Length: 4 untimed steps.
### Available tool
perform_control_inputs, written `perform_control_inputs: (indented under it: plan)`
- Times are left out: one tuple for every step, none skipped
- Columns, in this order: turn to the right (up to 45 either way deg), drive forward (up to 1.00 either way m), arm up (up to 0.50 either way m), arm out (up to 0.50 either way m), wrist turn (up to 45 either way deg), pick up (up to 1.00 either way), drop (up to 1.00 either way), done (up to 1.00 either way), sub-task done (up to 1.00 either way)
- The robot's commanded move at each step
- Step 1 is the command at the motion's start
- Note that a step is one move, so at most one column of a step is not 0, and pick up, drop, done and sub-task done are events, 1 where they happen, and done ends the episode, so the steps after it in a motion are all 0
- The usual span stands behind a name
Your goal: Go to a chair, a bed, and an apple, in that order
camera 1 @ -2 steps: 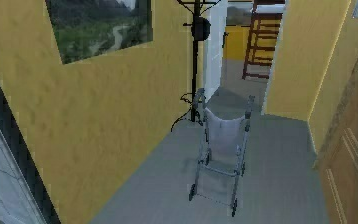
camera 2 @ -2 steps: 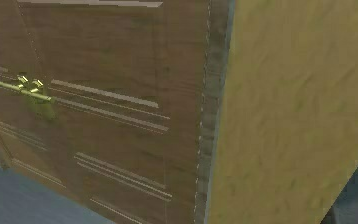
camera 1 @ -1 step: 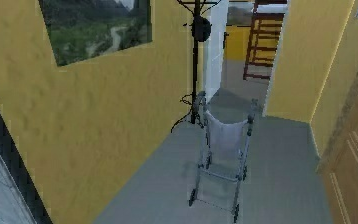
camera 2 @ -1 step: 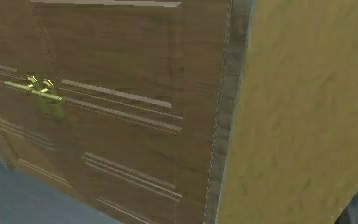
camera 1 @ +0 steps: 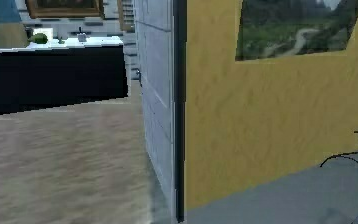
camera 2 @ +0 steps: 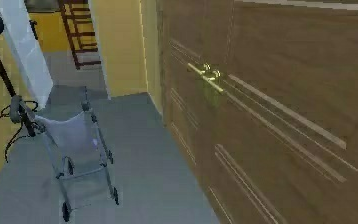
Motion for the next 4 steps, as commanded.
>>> perform_control_inputs:
  plan:
    - [-36.0,0.0,0.0,0.0,0.0,0.0,0.0,0.0,0.0]
    - [0.0,0.75,0.0,0.0,0.0,0.0,0.0,0.0,0.0]
    - [12.0,0.0,0.0,0.0,0.0,0.0,0.0,0.0,0.0]
    - [0.0,1.0,0.0,0.0,0.0,0.0,0.0,0.0,0.0]
